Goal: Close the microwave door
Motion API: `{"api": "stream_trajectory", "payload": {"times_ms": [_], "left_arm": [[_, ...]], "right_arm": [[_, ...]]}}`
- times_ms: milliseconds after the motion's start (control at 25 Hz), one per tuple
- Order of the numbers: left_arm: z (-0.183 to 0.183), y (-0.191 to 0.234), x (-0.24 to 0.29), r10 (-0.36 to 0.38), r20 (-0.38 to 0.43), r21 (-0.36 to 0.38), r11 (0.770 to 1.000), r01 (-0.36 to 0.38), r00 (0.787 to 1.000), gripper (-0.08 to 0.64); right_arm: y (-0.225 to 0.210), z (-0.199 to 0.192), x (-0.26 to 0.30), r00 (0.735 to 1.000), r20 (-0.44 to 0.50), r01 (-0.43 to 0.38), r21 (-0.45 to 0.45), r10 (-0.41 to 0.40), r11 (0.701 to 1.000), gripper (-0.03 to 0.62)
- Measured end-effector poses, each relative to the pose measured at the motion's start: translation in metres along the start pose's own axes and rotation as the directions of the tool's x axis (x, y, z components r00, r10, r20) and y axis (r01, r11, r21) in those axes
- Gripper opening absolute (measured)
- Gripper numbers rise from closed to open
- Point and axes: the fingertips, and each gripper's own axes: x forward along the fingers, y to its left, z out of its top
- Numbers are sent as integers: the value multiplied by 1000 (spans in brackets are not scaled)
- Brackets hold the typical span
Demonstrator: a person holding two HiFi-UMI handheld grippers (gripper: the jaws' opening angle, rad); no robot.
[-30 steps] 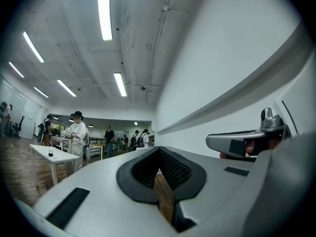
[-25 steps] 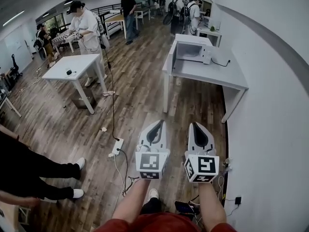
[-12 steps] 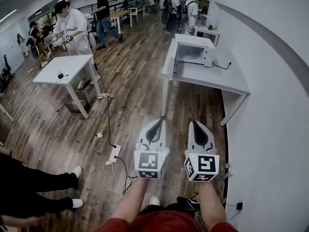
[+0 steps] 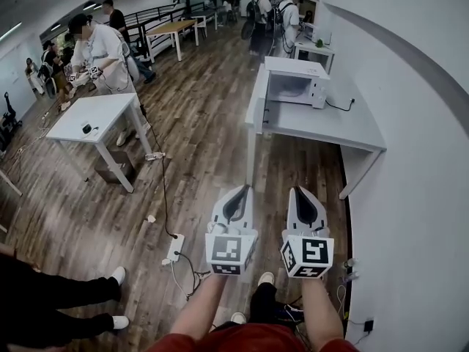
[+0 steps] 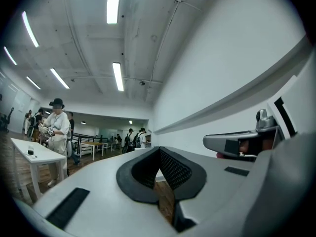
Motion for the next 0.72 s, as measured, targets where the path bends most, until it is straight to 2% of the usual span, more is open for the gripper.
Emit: {"api": "stream_trajectory", "payload": {"times_ms": [720], "left_arm": [[-27, 15, 226, 47, -20, 47, 998, -46, 999, 26]], "right_arm": [[-136, -38, 185, 998, 1, -56, 43, 56, 997, 29]]}}
